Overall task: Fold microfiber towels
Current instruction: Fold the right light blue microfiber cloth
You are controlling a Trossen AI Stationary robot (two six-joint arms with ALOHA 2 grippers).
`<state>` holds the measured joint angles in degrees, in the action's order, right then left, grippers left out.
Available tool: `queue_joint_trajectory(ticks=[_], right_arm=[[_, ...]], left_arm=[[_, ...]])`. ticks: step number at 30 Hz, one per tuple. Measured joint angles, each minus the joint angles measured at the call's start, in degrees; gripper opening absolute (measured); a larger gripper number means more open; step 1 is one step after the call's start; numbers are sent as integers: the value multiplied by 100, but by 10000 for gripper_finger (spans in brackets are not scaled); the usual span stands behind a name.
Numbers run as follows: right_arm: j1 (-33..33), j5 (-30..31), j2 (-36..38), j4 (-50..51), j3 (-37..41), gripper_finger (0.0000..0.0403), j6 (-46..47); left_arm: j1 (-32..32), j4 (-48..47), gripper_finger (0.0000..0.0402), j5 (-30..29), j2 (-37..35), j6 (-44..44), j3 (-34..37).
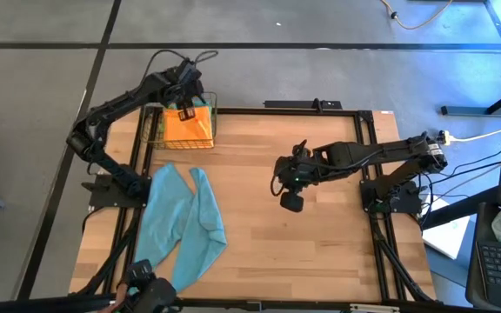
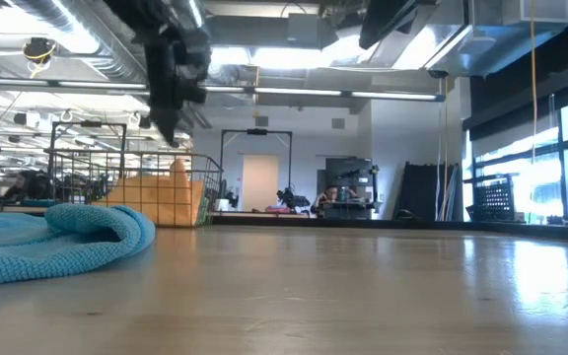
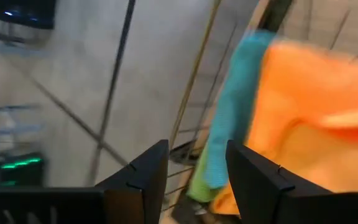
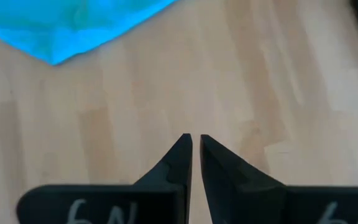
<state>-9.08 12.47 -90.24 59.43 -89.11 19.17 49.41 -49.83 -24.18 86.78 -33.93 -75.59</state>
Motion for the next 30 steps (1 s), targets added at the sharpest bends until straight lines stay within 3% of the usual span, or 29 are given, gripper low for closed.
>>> queue_joint_trajectory(ticks=[3, 7, 10, 14, 22, 27, 30], right_arm=[[87, 67, 0, -165, 16, 36, -261], [512, -1284, -2, -1013, 258, 36, -484], [745, -1868, -4, -1560, 518, 36, -659], [913, -2444, -9, -1925, 702, 36, -908], [935, -2728, -112, -3518, 797, 36, -1032], [908, -3579, -716, -4464, 799, 45, -923], [748, -3670, -1160, -4709, 803, 77, -914]], left_arm=[[-194, -599, 152, 569, -104, 762, -550], [-618, -1388, 151, 1243, -348, 1565, -1046], [-1065, -1764, 151, 1488, -628, 2208, -1183], [-1878, -1847, 150, 1491, -1069, 3129, -1185], [-3955, -1977, 150, 1167, -1777, 5443, -1187], [-5166, -2144, 150, 650, -1721, 6478, -1187], [-5626, -2157, 150, 488, -1655, 6925, -1176]])
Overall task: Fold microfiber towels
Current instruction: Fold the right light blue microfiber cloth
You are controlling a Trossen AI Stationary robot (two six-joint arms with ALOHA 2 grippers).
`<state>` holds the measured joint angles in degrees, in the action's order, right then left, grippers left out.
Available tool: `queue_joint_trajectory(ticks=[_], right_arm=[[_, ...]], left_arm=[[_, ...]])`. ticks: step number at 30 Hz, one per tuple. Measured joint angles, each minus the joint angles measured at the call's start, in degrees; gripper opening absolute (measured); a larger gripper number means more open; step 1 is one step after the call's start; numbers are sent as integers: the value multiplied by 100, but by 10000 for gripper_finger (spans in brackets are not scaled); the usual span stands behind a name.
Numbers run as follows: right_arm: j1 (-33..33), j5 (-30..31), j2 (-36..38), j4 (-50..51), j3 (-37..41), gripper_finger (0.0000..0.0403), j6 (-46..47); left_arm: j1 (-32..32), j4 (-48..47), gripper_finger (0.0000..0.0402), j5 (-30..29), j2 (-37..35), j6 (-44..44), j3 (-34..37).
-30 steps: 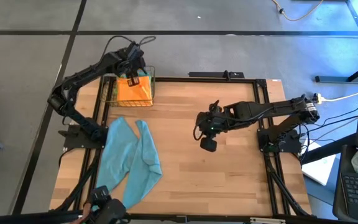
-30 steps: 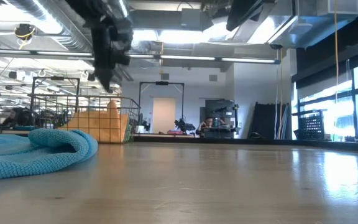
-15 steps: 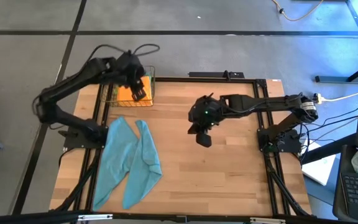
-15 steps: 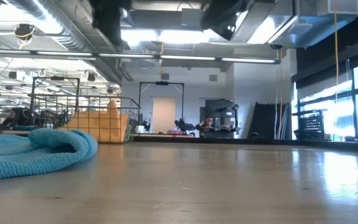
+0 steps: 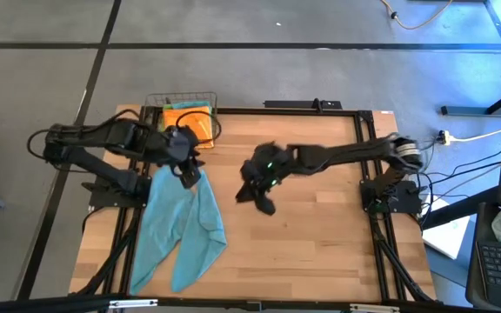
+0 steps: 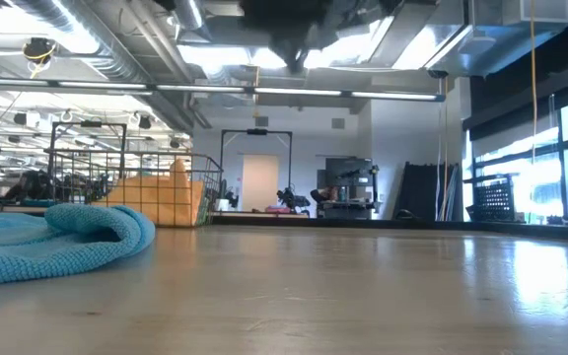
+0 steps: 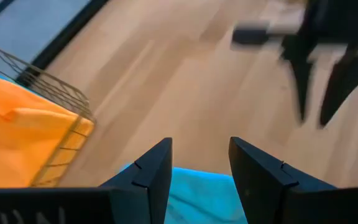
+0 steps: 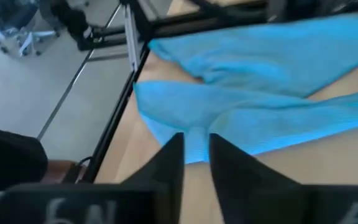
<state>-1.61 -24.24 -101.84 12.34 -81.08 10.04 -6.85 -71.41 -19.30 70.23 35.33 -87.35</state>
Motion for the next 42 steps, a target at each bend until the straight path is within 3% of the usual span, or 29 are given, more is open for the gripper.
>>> queue_joint_trajectory(ticks=[7, 11, 16, 20, 24, 31, 36, 42], right_arm=[[-448, 196, -1055, -1219, 2, 191, 195], [-713, 478, -1571, -1822, 2, 226, 816], [-798, 1273, -1945, -1851, 2, 229, 741], [-794, 2072, -2184, -2153, 2, 220, 711], [-800, 2091, -2469, -2873, -29, 215, 445], [-962, 2028, -2915, -2881, -688, 214, 15], [-973, 2364, -3276, -1788, -1459, 214, 16], [-973, 2221, -3500, -893, -2073, 214, -19]], left_arm=[[-572, 36, 150, -144, 1, 1073, -4], [-742, 255, 150, -230, 1, 1425, -4], [-939, 890, 150, -878, 1, 1618, -4], [-1027, 1458, 150, -1190, 1, 1292, -4], [-1087, 1619, 150, -1168, 1, 929, -4], [-1362, 1694, 150, -1118, 1, 801, -4], [-1536, 1837, 150, -1142, 1, 763, -4], [-1530, 1824, 150, -1170, 1, 816, -4]])
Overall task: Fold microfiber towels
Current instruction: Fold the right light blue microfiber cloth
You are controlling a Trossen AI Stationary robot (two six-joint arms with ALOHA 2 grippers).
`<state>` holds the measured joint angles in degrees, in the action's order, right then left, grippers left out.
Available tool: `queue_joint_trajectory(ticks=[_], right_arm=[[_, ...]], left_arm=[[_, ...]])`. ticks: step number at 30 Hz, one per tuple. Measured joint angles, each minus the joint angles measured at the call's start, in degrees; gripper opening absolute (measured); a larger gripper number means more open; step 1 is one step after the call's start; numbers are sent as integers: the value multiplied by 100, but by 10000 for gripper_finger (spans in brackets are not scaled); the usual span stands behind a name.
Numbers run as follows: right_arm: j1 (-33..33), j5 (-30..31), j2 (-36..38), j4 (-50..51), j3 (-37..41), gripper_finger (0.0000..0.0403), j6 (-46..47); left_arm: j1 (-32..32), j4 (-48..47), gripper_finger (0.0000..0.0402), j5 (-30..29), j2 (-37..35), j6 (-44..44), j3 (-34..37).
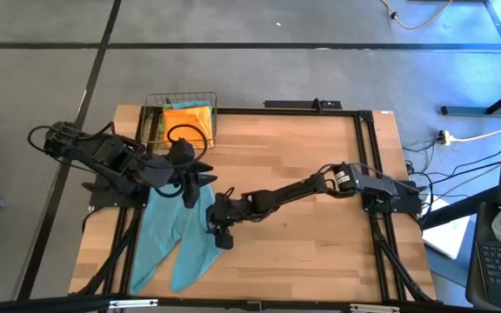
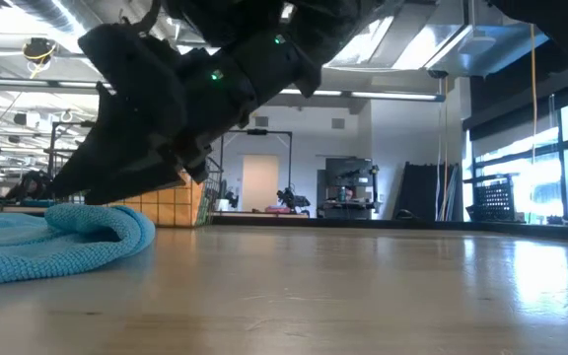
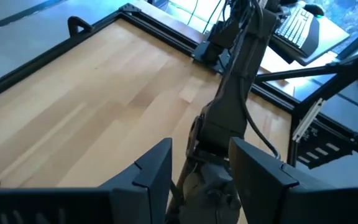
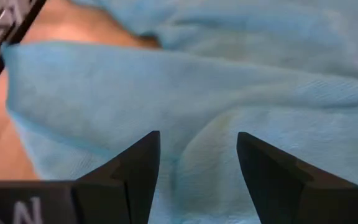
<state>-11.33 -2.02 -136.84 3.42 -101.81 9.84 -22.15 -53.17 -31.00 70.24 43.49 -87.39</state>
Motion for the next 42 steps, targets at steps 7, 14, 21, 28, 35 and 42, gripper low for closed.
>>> queue_joint_trajectory(ticks=[7, 14, 21, 28, 35, 42], right_arm=[[-10, -105, 0, 819, -6, 214, -110], [-4, 135, 204, 2542, -164, 212, 424], [14, 1232, 277, 4743, -892, 184, 208], [65, 1275, 545, 5719, -913, 147, -122], [392, 952, 1536, 5431, 396, 98, -19], [807, 1050, 3432, 4687, 2457, 9, 630]], left_arm=[[-2, 26, 150, -1, 0, 365, 0], [-15, 110, 150, -1, 0, 443, 0], [-81, 140, 150, -2, 0, 397, 0], [-74, 133, 150, -9, 0, 330, 0], [-76, 136, 150, -8, 0, 327, 0], [-76, 138, 150, -7, 0, 335, 0]])
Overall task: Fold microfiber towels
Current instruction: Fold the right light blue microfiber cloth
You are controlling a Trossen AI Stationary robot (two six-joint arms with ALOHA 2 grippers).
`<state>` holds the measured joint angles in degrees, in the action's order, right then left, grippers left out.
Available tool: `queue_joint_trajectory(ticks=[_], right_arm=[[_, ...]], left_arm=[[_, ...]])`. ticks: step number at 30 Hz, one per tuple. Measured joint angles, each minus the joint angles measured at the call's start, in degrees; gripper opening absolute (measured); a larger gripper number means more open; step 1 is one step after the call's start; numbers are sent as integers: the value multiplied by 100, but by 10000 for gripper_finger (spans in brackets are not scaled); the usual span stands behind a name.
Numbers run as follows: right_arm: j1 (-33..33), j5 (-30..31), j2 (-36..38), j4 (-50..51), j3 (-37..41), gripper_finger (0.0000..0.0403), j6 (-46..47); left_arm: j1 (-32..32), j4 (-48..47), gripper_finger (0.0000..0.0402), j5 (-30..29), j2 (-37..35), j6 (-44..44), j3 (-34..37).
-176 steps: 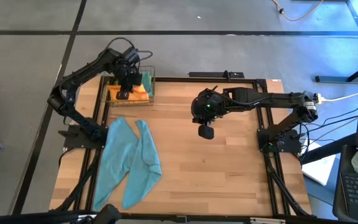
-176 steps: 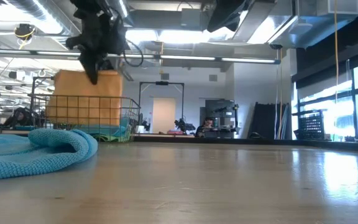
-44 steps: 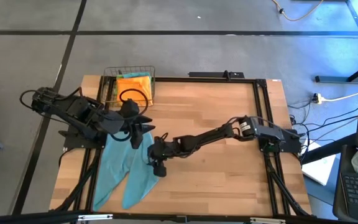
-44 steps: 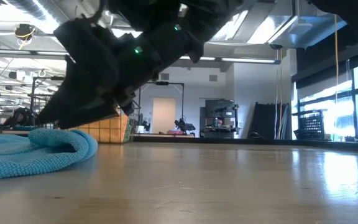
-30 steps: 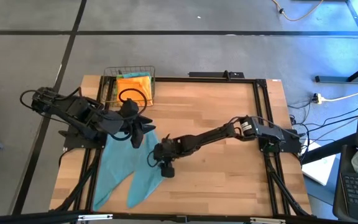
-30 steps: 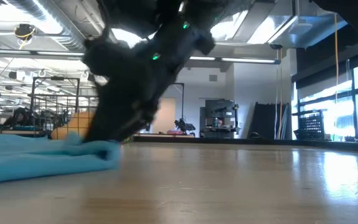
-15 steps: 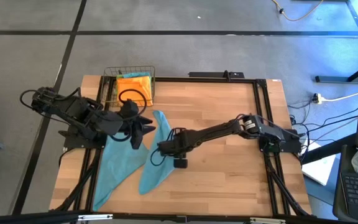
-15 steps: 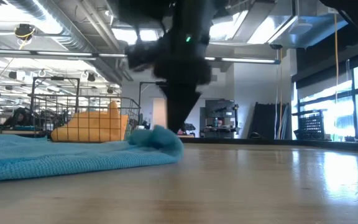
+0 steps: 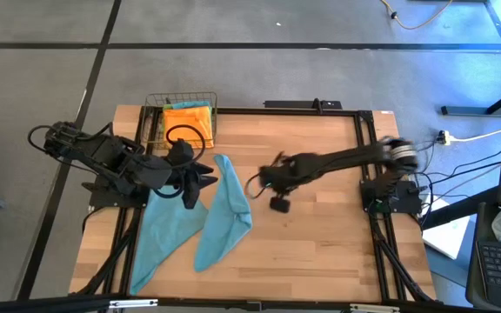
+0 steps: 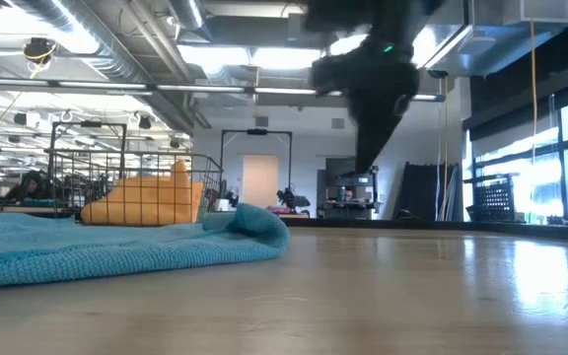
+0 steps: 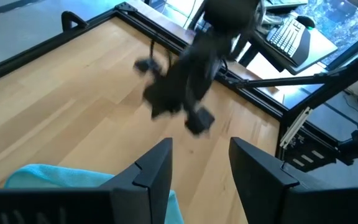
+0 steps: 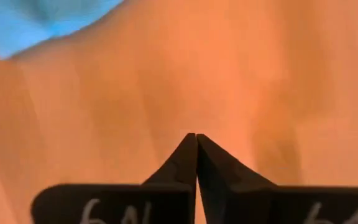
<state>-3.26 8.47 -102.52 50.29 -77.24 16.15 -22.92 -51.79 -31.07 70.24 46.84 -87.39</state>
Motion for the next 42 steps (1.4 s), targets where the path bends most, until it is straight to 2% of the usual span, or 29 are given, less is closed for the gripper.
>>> queue_joint_trajectory(ticks=[4, 7, 10, 16, 20, 25, 31, 33, 42], right_arm=[[115, 537, 971, -147, 1018, 22, 957], [172, 103, 1573, -1342, 1562, 45, 1320], [109, -122, 1617, -2094, 1665, 74, 1367], [-148, -67, 707, -2672, 808, 121, 486], [-213, -333, -262, -2543, -285, 140, 155], [-212, -1053, -1402, -2047, -1464, 147, -206], [-444, -1319, -2211, -1706, -2142, 145, -771], [-528, -1245, -2365, -1746, -2248, 145, -793], [-586, 8, -2584, -1801, -2287, 145, -342]], left_arm=[[0, -4, 150, -88, 0, 77, 0], [1, -2, 150, -170, 0, 100, 0], [0, 0, 150, -293, 0, 83, 0], [2, 68, 150, -637, -2, 108, 0], [-4, 69, 150, -57, -2, 74, 0], [-52, 74, 150, -39, -35, 64, 0], [-52, 144, 150, -207, -37, 58, 0], [-63, 144, 150, -206, -35, 61, 0], [-238, 127, 150, -275, -10, 532, 0]])
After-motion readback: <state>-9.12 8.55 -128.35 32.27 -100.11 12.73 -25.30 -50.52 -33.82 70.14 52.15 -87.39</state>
